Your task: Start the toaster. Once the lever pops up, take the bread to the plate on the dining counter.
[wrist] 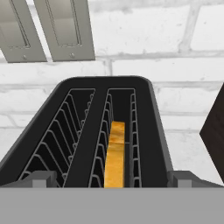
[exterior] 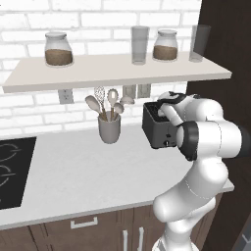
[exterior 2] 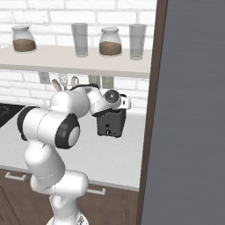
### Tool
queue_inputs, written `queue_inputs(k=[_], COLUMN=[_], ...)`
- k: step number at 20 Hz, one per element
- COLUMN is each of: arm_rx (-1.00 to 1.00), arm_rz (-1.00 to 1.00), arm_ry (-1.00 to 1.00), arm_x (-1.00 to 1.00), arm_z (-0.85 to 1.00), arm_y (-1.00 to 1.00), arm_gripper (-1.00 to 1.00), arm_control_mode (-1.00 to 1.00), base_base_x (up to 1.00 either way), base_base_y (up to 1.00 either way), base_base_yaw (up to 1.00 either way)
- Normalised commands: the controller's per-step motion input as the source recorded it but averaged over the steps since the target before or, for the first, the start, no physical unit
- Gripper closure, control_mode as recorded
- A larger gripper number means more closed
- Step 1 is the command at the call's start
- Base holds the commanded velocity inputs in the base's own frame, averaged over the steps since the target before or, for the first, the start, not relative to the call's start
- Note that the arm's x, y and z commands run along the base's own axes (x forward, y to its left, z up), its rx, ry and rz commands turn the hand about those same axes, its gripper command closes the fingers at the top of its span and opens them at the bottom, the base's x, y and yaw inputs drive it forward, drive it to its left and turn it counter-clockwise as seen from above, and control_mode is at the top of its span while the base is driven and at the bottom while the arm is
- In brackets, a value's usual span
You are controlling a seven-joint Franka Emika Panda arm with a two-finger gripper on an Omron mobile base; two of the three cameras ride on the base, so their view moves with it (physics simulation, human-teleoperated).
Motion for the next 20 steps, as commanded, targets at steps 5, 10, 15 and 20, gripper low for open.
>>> queue_inputs(k=[5,10,15,20], arm_rx=[0.00,0.00,0.00,0.00], arm_rz=[0.00,0.00,0.00,0.00], arm_ry=[0.00,0.00,0.00,0.00], arm_x=[0.00,0.00,0.00,0.00], arm_z=[0.00,0.00,0.00,0.00], arm_y=[0.00,0.00,0.00,0.00], arm_gripper=[-1.00,-1.00,-1.00,-1.00], arm_control_mode=[-1.00,-1.00,-1.00,-1.00], base_base_x=[0.00,0.00,0.00,0.00], base_base_y=[0.00,0.00,0.00,0.00], base_base_yaw=[0.00,0.00,0.00,0.00])
